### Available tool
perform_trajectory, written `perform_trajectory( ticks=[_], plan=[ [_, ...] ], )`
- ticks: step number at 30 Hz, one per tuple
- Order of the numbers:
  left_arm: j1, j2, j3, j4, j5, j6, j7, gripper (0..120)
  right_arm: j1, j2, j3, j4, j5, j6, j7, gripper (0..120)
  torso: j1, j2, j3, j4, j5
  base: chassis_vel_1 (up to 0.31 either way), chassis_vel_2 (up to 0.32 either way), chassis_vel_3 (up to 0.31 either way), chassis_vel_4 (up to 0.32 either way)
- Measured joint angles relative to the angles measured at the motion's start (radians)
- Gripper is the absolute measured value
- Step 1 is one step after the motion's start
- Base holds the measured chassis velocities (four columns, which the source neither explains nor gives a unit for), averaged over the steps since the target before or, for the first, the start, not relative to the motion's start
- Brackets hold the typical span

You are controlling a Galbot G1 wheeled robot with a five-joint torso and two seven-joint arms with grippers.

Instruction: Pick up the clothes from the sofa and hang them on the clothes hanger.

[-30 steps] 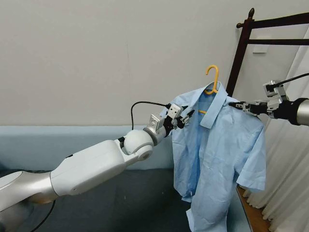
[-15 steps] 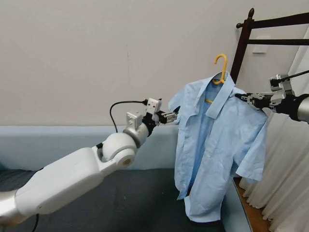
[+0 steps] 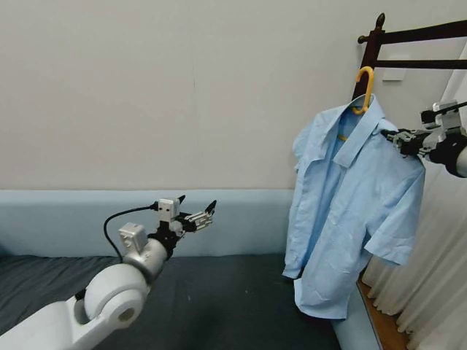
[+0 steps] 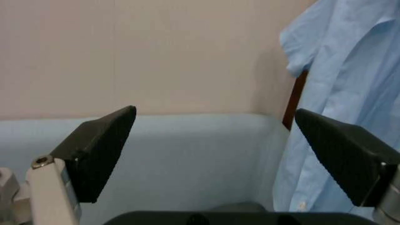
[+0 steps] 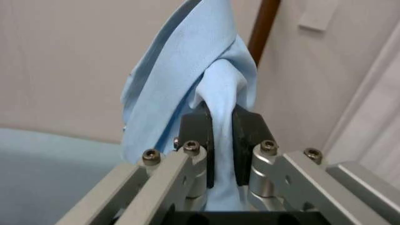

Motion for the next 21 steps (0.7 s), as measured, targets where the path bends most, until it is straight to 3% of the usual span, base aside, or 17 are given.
perform_trajectory(
  ticks=[4,5,9,12,16,21],
  plan=[
    [0.229,-0.066,-0.145,-0.035,0.070,-0.001,0.022,100,0.011,0.023,-0.049,-0.061,-0.190,-0.005,-0.022,7,0.000,0.000,0.000,-0.0001,-0.0001,0.000,0.000,0.000,0.000],
    [0.229,-0.066,-0.145,-0.035,0.070,-0.001,0.022,100,0.011,0.023,-0.049,-0.061,-0.190,-0.005,-0.022,7,0.000,0.000,0.000,-0.0001,-0.0001,0.000,0.000,0.000,0.000],
    [0.429,-0.145,-0.252,-0.051,0.152,-0.021,0.055,100,0.074,0.087,-0.164,-0.189,-0.382,0.015,-0.085,7,0.000,0.000,0.000,0.0000,0.0006,0.000,0.000,0.000,0.000],
    [0.469,-0.171,-0.273,-0.051,0.177,-0.029,0.062,100,0.136,0.118,-0.236,-0.240,-0.448,0.026,-0.107,7,0.000,0.000,0.000,-0.0001,0.0004,0.000,0.000,0.000,0.000],
    [0.511,-0.213,-0.297,-0.059,0.203,-0.032,0.067,100,0.366,0.238,-0.481,-0.399,-0.626,0.038,-0.141,7,0.000,0.000,0.000,0.0002,0.0005,0.000,0.000,0.000,0.000],
    [0.537,-0.225,-0.318,-0.073,0.211,-0.035,0.068,100,0.513,0.304,-0.589,-0.525,-0.694,0.021,-0.128,7,0.000,0.000,0.000,0.0008,-0.0003,0.000,0.000,0.000,0.000]
  ],
)
